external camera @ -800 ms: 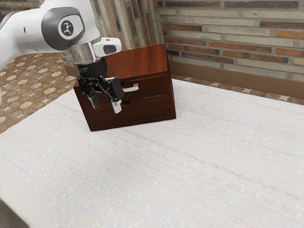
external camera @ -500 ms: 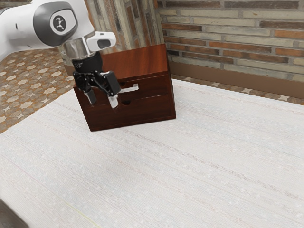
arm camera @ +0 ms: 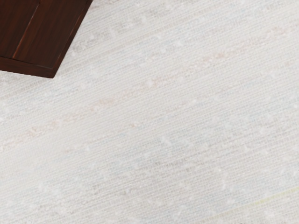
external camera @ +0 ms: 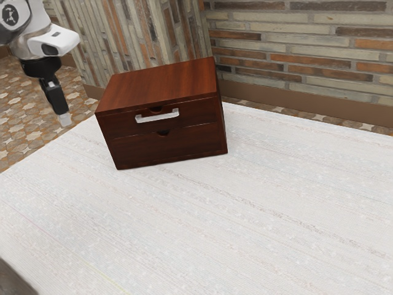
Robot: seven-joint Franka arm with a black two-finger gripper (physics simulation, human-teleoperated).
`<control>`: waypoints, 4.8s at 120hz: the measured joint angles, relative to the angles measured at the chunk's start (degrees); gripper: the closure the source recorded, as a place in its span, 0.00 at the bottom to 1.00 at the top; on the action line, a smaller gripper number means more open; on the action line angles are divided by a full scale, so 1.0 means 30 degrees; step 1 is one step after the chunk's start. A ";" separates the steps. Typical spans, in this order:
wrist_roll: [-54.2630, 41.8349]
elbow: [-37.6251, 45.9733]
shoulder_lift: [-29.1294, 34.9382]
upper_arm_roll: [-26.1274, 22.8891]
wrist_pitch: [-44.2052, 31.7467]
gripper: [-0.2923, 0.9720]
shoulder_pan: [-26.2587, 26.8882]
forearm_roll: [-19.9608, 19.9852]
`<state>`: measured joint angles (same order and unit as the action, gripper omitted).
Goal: Pull the drawer handle with one arm to open the drawer
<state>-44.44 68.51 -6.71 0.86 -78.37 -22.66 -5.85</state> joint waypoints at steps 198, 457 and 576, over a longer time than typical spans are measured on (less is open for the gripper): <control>-0.7248 -0.0114 -0.3770 -0.1263 -0.4848 0.23 0.3120 0.1564; -0.5049 -0.5587 -0.8998 0.0298 -0.6718 0.35 0.3185 0.1054; -0.5680 -0.3490 -0.7952 0.0266 -0.6520 0.38 0.3188 0.1036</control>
<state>-61.48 58.04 -30.57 1.66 -97.93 -13.09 -2.74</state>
